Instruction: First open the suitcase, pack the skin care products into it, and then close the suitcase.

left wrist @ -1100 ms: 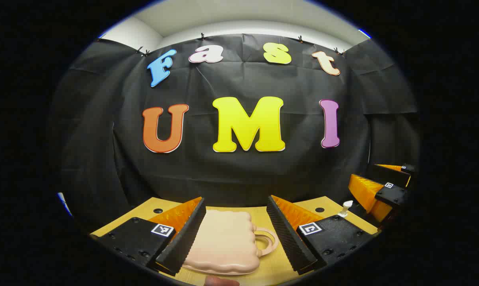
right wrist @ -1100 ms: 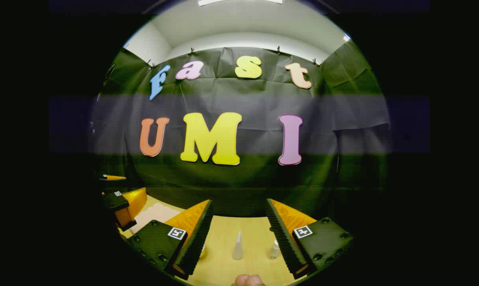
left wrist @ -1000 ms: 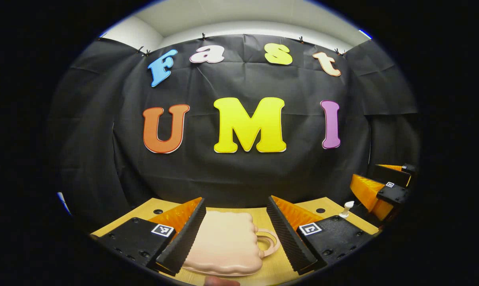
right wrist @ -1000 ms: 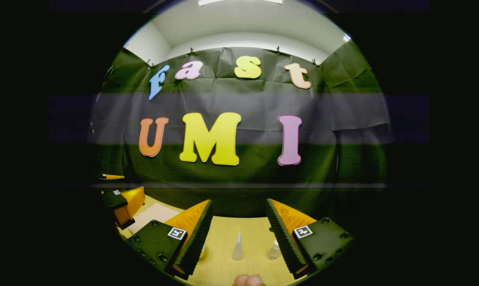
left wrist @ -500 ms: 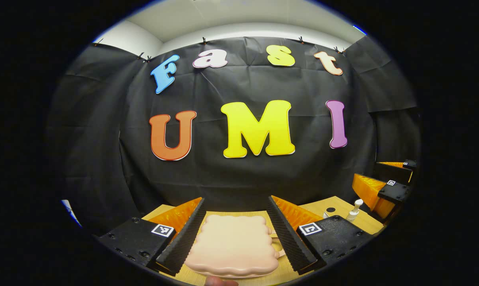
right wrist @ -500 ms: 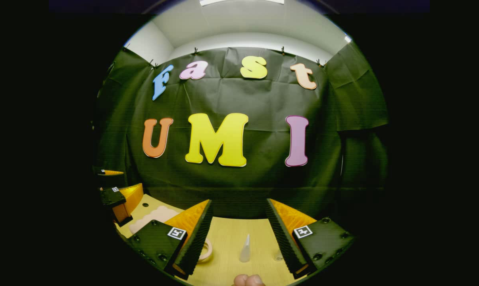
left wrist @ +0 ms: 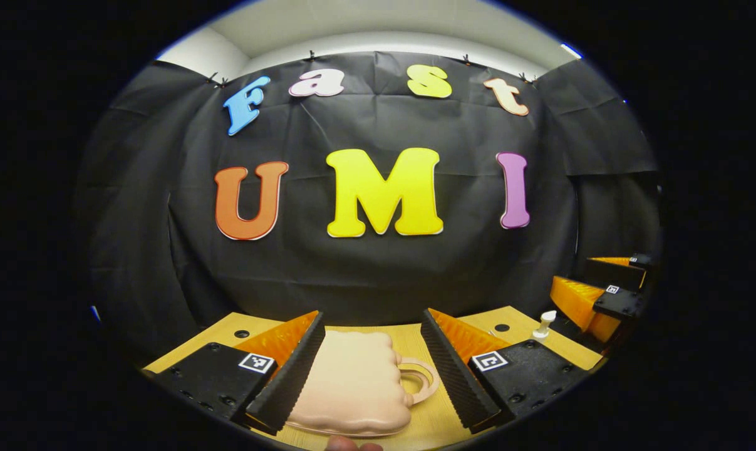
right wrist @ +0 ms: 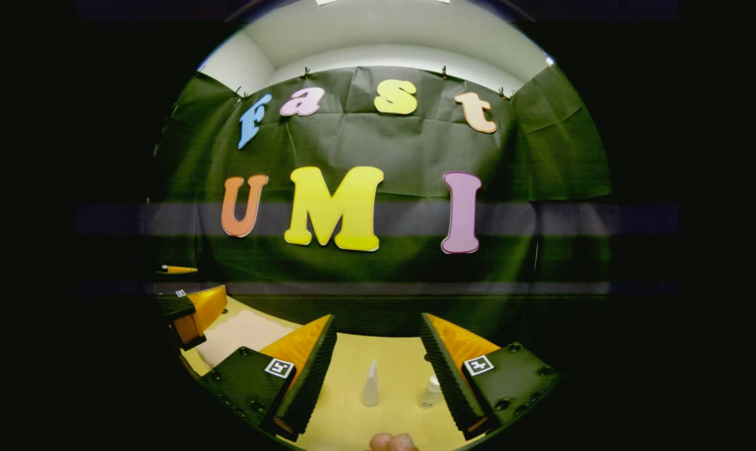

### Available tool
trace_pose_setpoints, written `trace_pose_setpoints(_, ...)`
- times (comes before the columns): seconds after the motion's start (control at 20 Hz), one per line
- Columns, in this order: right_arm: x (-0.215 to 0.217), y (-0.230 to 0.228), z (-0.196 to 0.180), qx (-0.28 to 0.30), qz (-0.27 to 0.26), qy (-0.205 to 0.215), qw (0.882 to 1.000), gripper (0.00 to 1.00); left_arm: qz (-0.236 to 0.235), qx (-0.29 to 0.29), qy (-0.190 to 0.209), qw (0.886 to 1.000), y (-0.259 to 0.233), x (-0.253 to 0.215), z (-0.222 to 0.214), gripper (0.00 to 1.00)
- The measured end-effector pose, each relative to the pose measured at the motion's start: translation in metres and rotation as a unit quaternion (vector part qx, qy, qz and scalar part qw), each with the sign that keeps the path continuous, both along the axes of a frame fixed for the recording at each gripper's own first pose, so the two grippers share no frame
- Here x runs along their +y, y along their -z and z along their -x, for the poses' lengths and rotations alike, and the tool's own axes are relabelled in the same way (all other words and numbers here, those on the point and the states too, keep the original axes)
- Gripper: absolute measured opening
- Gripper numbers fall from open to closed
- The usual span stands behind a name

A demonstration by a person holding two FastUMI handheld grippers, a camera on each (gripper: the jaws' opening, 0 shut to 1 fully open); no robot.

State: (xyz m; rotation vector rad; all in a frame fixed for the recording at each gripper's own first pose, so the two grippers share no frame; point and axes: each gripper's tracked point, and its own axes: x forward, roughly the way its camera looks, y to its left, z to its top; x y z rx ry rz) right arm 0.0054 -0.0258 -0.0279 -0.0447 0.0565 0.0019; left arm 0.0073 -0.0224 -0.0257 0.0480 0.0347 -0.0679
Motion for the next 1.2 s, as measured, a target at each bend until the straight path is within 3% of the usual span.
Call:
trace_pose_setpoints(0.2,-0.037,0.026,0.007,0.029,0.009,0.023,0.999,0.78,-0.047,0.050,0.049,0.996,0.046,-0.038,-0.004,0.98)
trace_pose_setpoints(0.4,-0.083,0.036,0.012,0.041,0.020,0.052,0.998,0.80,-0.133,0.093,0.086,0.983,0.095,-0.063,-0.018,0.99)
trace_pose_setpoints(0.6,-0.127,0.045,0.017,0.052,0.028,0.087,0.994,0.80,-0.238,0.173,0.088,0.952,0.168,-0.061,-0.030,0.96)
trace_pose_setpoints(0.75,-0.150,0.048,0.020,0.057,0.024,0.102,0.993,0.80,-0.345,0.173,0.105,0.917,0.186,-0.071,-0.042,0.95)
trace_pose_setpoints(0.9,-0.158,0.053,0.019,0.062,0.021,0.105,0.992,0.79,-0.407,0.202,0.116,0.883,0.213,-0.077,-0.054,0.83)
trace_pose_setpoints(1.0,-0.163,0.056,0.021,0.064,0.019,0.107,0.992,0.80,-0.427,0.205,0.112,0.874,0.216,-0.076,-0.061,0.76)
trace_pose_setpoints(1.15,-0.167,0.067,0.023,0.075,0.012,0.106,0.991,0.80,-0.436,0.207,0.112,0.868,0.217,-0.076,-0.069,0.66)
trace_pose_setpoints(1.2,-0.166,0.071,0.022,0.080,0.010,0.105,0.991,0.79,-0.434,0.214,0.112,0.868,0.219,-0.075,-0.070,0.57)
